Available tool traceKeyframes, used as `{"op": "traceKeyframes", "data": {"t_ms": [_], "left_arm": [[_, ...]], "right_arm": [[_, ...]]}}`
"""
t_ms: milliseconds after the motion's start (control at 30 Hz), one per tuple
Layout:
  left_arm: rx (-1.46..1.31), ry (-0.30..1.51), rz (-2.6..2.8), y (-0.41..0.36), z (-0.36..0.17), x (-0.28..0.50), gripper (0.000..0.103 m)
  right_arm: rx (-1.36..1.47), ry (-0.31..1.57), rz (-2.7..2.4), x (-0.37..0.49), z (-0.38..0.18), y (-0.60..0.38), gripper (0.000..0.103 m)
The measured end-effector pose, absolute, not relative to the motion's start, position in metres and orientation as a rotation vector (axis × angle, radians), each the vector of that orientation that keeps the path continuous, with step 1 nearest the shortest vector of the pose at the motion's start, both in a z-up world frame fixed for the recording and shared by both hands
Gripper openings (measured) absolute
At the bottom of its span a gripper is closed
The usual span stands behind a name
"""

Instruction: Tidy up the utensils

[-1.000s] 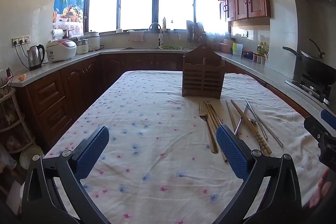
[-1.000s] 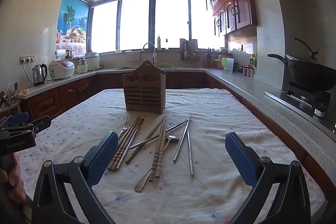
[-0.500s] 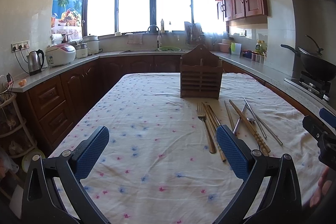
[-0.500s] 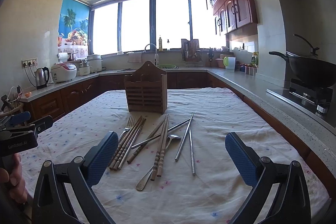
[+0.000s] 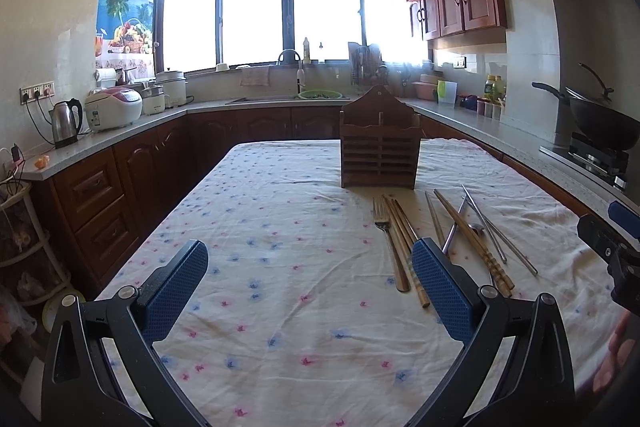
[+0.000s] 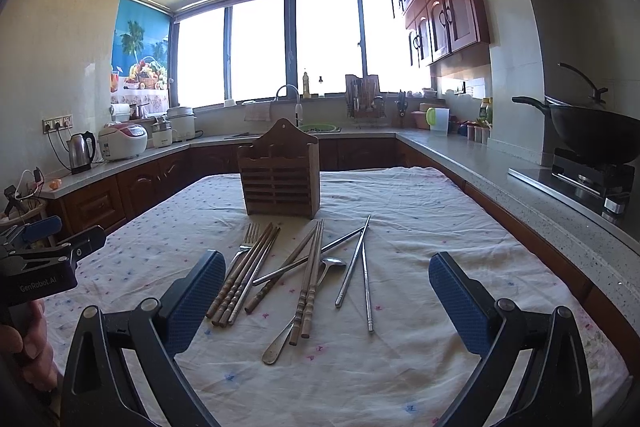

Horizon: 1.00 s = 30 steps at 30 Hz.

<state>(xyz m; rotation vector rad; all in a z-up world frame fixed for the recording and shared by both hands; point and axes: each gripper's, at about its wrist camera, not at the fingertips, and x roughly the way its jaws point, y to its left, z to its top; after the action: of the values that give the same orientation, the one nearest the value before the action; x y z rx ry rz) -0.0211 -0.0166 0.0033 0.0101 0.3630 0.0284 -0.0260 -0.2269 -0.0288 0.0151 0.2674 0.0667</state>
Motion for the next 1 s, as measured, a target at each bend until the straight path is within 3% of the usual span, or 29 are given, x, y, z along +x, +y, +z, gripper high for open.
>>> {"op": "traceKeyframes", "data": {"t_ms": [1000], "left_arm": [[0.004, 0.364, 0.012, -0.0178, 0.004, -0.019, 0.103]], "right_arm": [[0.024, 0.263, 0.082, -0.0279, -0.0235, -0.2244, 0.102]]}}
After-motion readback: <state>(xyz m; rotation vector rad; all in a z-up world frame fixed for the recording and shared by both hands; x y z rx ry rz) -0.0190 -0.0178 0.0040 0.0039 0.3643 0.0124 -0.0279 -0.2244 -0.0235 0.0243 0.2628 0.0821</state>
